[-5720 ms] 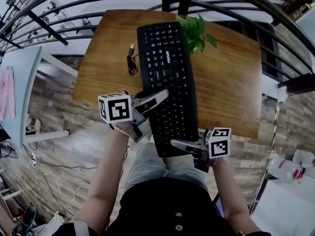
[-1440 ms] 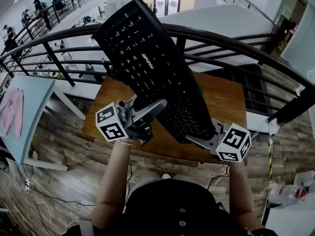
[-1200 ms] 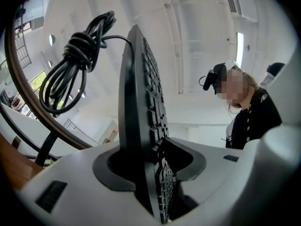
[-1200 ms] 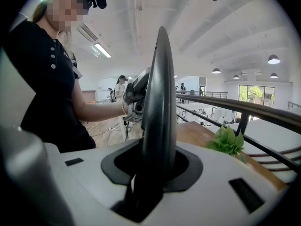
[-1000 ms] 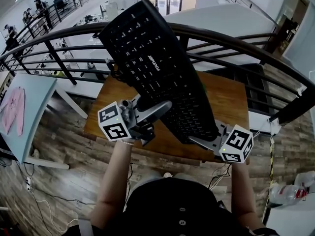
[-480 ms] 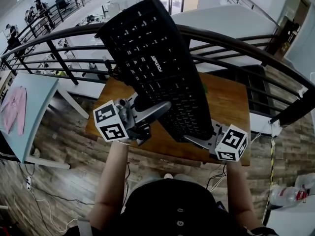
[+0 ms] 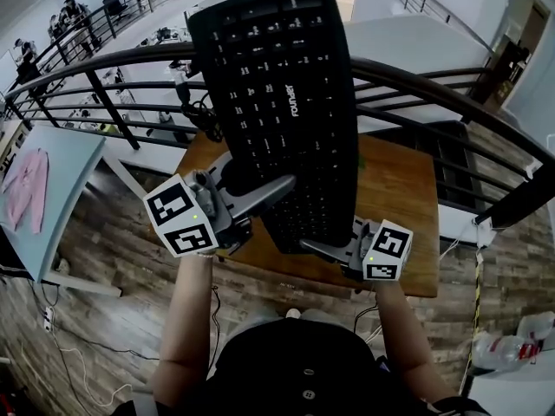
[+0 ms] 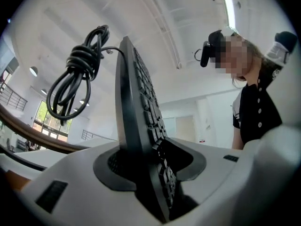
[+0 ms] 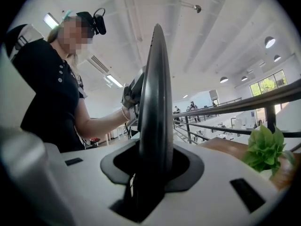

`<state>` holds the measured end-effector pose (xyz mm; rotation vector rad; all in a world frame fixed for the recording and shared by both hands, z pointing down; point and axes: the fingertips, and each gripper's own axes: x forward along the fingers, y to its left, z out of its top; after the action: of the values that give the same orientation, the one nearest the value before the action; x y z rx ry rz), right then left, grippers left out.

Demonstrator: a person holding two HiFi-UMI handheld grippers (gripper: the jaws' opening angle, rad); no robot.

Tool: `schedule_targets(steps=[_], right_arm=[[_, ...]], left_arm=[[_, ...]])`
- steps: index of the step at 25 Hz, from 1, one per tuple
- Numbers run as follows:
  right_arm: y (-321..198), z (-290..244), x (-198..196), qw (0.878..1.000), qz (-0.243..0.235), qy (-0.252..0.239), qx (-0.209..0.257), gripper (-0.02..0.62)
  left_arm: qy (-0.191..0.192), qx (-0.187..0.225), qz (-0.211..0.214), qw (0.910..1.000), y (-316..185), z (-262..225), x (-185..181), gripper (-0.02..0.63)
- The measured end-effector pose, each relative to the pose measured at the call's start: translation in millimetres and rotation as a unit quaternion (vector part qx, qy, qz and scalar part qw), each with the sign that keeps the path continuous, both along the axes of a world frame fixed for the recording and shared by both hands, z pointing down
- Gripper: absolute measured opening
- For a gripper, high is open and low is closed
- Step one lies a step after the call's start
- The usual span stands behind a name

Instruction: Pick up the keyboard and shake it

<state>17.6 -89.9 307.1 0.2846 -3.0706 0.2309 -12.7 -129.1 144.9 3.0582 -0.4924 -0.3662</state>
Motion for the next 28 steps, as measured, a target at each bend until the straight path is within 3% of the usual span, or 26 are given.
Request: schedule_targets(steps=[14, 28], right_arm=[[19, -3, -53, 0.991, -0.072, -0.110, -0.034, 0.140], [17, -4, -90, 0.979, -0.100, -0.164, -0.075, 0.140]], left_arm=[[-0.064, 0.039, -0.051, 0.9958, 16, -13, -17, 0.193], [-0.130, 0.025, -0.072, 0.9886, 10, -13, -28, 0.193]])
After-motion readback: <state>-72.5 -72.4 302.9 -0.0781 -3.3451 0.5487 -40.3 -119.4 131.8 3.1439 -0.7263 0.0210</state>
